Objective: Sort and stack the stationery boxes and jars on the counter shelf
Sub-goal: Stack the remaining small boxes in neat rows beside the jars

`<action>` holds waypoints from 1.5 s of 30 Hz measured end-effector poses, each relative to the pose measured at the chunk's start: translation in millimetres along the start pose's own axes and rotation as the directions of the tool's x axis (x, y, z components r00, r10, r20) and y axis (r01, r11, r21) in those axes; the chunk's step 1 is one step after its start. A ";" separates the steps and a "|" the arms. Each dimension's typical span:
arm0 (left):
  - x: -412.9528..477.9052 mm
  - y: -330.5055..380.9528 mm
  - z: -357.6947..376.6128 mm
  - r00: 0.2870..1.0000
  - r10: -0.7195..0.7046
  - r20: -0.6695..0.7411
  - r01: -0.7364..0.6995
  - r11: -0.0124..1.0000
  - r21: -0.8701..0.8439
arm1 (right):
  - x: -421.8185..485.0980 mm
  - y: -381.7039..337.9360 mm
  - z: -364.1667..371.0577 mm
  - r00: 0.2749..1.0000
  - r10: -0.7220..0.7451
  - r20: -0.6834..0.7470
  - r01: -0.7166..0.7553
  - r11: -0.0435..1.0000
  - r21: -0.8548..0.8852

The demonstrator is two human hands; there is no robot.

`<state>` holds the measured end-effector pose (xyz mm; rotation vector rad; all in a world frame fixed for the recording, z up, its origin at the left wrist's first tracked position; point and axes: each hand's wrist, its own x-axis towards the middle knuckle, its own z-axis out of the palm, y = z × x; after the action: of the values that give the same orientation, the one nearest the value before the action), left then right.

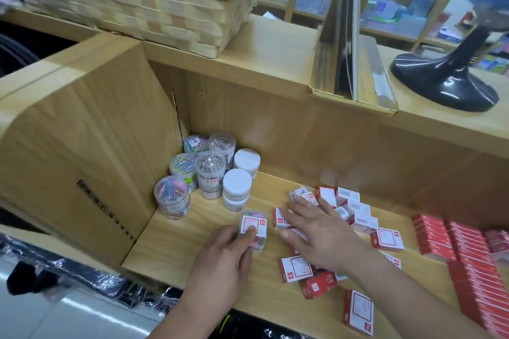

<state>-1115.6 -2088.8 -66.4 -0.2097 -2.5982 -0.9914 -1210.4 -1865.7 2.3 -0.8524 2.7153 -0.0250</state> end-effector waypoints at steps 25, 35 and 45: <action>-16.5 -3.3 3.8 0.993 -0.060 0.098 0.068 0.995 -0.080 | 62.2 14.8 -36.5 0.820 0.569 -0.064 -0.539 0.805 0.249; -12.9 -13.6 14.6 0.992 -0.068 0.109 0.079 0.991 -0.105 | 53.0 -34.7 -49.9 0.807 0.551 -0.214 -0.278 0.674 0.685; -6.2 -9.2 13.7 0.994 0.001 0.106 0.009 0.996 -0.093 | 25.4 -46.1 -38.0 0.794 0.572 -0.206 -0.260 0.625 0.736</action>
<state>-1115.9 -2086.6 -83.9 -0.2881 -2.6505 -1.1331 -1215.3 -1920.6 36.4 0.0619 2.8440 -1.1617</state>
